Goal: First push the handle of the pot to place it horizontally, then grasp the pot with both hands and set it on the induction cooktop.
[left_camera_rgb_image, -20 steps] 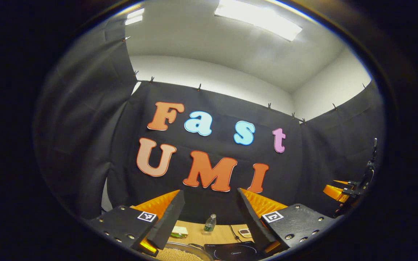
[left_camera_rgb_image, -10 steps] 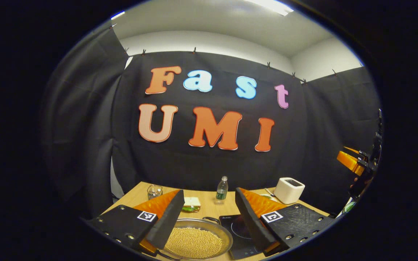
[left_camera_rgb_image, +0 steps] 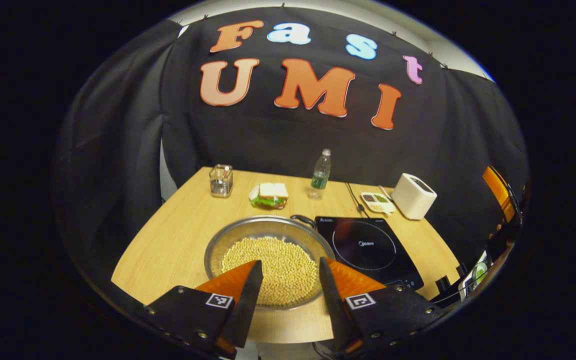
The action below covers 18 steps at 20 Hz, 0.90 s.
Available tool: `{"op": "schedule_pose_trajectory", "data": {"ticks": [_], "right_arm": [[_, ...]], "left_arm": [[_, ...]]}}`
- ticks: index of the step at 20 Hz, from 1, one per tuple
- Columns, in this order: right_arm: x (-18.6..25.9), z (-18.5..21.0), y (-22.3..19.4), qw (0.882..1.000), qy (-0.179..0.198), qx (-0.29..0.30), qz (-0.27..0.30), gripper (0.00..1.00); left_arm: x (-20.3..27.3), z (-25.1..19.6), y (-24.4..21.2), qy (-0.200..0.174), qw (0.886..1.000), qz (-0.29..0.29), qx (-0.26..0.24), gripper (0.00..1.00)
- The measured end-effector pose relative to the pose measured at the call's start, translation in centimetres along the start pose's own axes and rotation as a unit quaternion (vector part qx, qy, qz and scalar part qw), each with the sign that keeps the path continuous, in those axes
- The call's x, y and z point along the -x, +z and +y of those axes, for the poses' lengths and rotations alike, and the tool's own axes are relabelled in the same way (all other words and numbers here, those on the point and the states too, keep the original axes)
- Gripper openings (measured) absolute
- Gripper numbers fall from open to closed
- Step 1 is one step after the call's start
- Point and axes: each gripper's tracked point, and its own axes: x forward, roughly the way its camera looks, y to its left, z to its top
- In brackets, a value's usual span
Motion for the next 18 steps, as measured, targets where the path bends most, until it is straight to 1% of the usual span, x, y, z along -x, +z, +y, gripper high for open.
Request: {"op": "schedule_pose_trajectory", "data": {"ticks": [1,3,4,5,6,7,8,10,11,12,13,15,18], "right_arm": [[-0.1,-0.1,-0.5,1.000,-0.002,0.004,0.006,0.95],[0.0,-0.1,-1.8,1.000,-0.008,0.017,0.012,0.95],[0.2,0.1,-2.4,1.000,-0.009,0.023,0.014,0.95],[0.5,0.2,-3.0,0.999,-0.010,0.027,0.017,0.95],[0.6,0.3,-3.6,0.999,-0.011,0.028,0.021,0.95],[0.7,0.4,-4.2,0.999,-0.010,0.028,0.025,0.95],[0.7,0.5,-4.7,0.999,-0.010,0.028,0.029,0.95],[0.8,0.6,-5.6,0.999,-0.010,0.024,0.034,0.95],[0.9,0.5,-6.1,0.999,-0.011,0.020,0.038,0.95],[1.0,0.5,-6.7,0.999,-0.012,0.017,0.043,0.95],[1.1,0.4,-7.3,0.999,-0.013,0.012,0.047,0.95],[1.3,0.5,-8.4,0.998,-0.015,0.009,0.056,0.95],[1.2,0.0,-9.6,0.997,-0.026,0.014,0.070,0.95]], "left_arm": [[-0.2,0.0,-1.1,-0.001,1.000,0.010,0.010,0.64],[-0.8,0.2,-3.6,0.005,0.998,0.052,0.030,0.53],[-0.8,0.2,-4.6,0.003,0.997,0.069,0.037,0.43],[-0.7,0.5,-5.2,0.007,0.996,0.079,0.044,0.40],[-0.9,0.5,-5.6,0.009,0.995,0.089,0.051,0.31],[-0.9,0.6,-6.2,0.009,0.993,0.100,0.060,0.27],[-0.8,0.4,-6.7,0.005,0.991,0.111,0.075,0.27],[-0.7,0.9,-8.2,0.017,0.987,0.137,0.087,0.17],[-0.8,1.4,-8.7,0.028,0.984,0.148,0.090,0.17],[-0.8,1.4,-9.2,0.027,0.982,0.159,0.096,0.10],[-0.8,1.1,-9.8,0.026,0.980,0.169,0.105,0.13],[-1.0,1.0,-11.0,0.021,0.975,0.190,0.115,0.11],[-1.5,2.8,-12.4,0.047,0.970,0.210,0.114,0.11]]}}
